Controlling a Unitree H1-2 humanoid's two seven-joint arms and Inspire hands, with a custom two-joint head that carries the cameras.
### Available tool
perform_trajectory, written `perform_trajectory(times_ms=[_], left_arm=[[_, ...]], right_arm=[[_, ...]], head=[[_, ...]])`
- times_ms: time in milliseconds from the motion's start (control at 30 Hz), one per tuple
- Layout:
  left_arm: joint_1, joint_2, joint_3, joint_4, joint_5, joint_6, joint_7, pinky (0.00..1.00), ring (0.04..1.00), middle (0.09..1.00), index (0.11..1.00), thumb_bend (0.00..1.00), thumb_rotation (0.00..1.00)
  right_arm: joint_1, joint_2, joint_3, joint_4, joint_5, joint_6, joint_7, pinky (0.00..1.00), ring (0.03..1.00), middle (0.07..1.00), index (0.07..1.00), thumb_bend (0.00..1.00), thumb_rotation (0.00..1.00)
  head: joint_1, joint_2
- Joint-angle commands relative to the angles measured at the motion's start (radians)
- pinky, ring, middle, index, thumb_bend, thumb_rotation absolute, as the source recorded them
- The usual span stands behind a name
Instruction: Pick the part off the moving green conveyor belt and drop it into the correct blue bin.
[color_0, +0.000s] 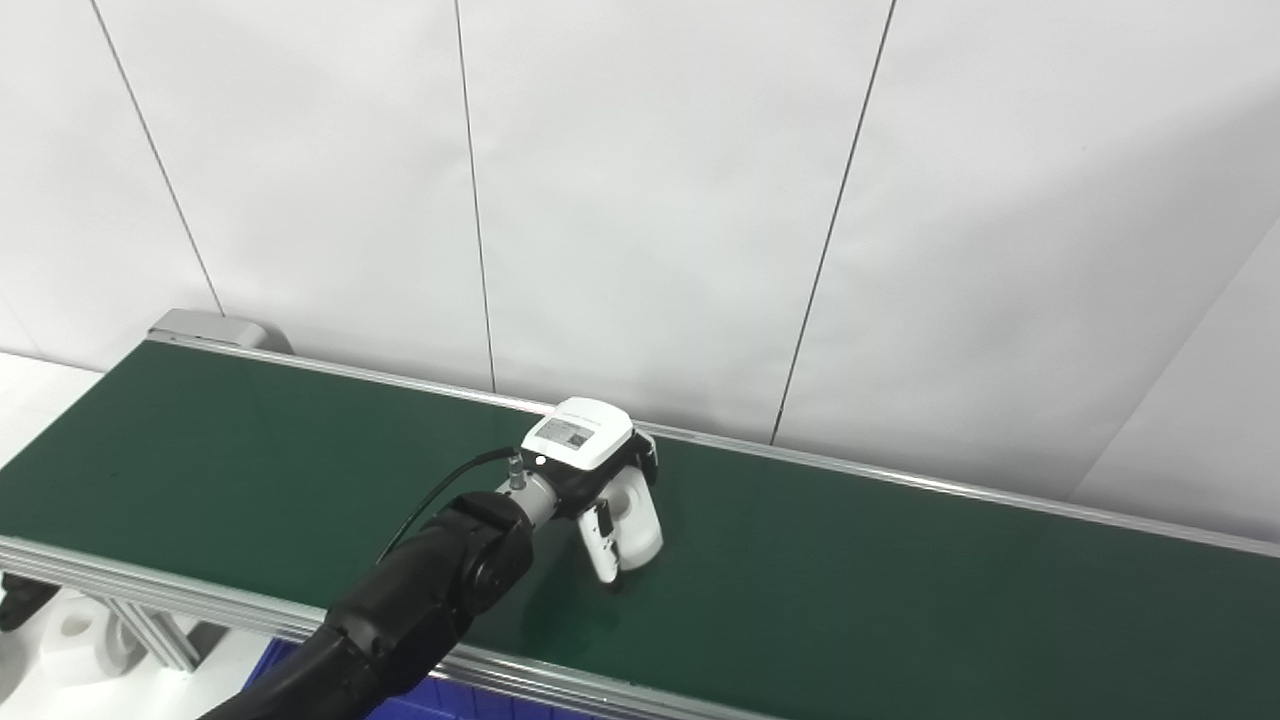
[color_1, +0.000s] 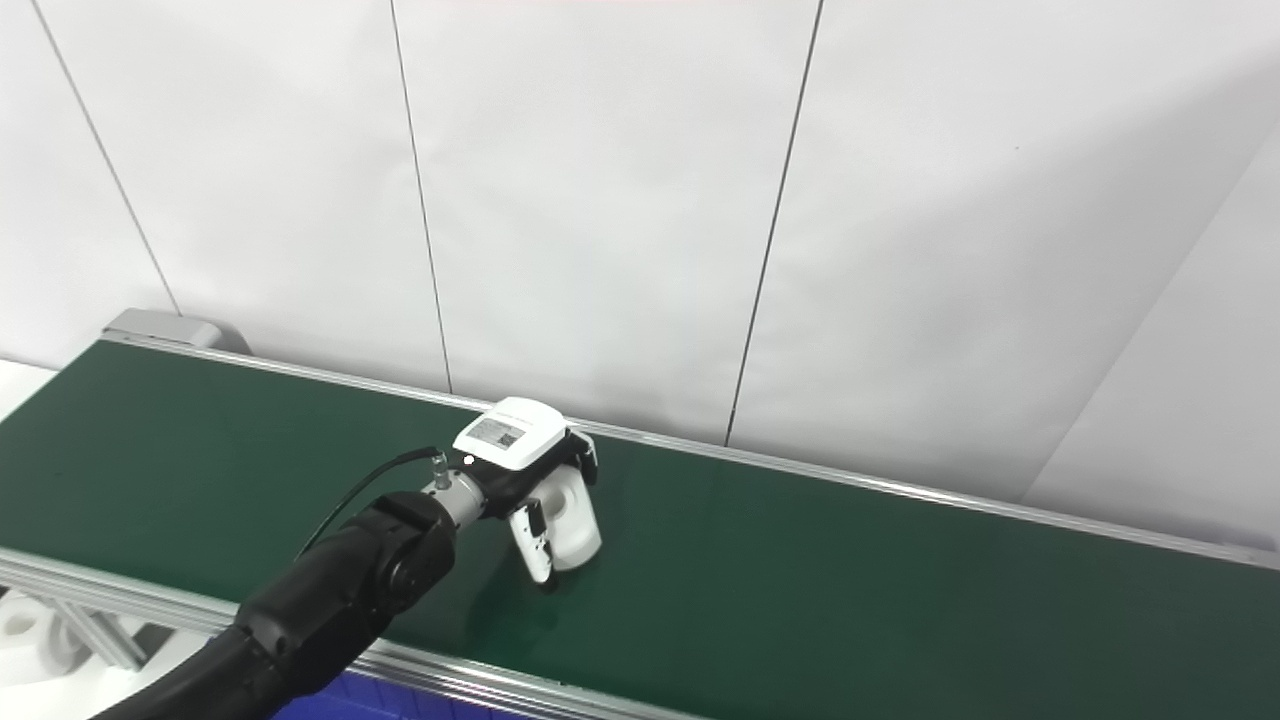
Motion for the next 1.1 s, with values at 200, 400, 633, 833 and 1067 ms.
perform_trajectory(times_ms=[200, 400, 633, 833, 1067], left_arm=[[0.075, 0.053, 0.085, -0.422, -0.044, 0.018, -0.134, 0.27, 0.329, 0.455, 0.502, 0.52, 0.0], [0.165, 0.079, 0.154, -0.679, -0.08, 0.046, -0.267, 0.3, 0.367, 0.477, 0.492, 0.52, 0.0], [0.295, 0.083, 0.201, -0.845, -0.103, 0.05, -0.378, 0.3, 0.365, 0.456, 0.507, 0.52, 0.0], [0.416, 0.067, 0.201, -0.931, -0.091, 0.061, -0.462, 0.36, 0.404, 0.48, 0.492, 0.52, 0.0], [0.517, 0.057, 0.202, -0.923, -0.068, 0.027, -0.476, 0.42, 0.441, 0.492, 0.481, 0.52, 0.0]], right_arm=[[0.023, 0.004, 0.005, -0.097, 0.028, -0.047, 0.011, 0.75, 0.815, 0.838, 0.848, 0.94, 0.86], [0.046, -0.001, 0.025, -0.177, 0.019, -0.047, -0.014, 0.78, 0.826, 0.853, 0.873, 0.93, 0.92], [0.062, -0.035, 0.036, -0.249, 0.031, -0.047, -0.035, 0.78, 0.825, 0.857, 0.877, 0.92, 0.94], [0.056, -0.062, 0.053, -0.301, 0.031, -0.042, -0.067, 0.74, 0.793, 0.837, 0.862, 0.9, 0.93], [0.049, -0.087, 0.075, -0.351, 0.038, -0.003, -0.097, 0.72, 0.785, 0.833, 0.863, 0.89, 0.92]], head=[[0.004, 0.145], [0.024, 0.245], [0.056, 0.344], [0.066, 0.401], [0.08, 0.439]])
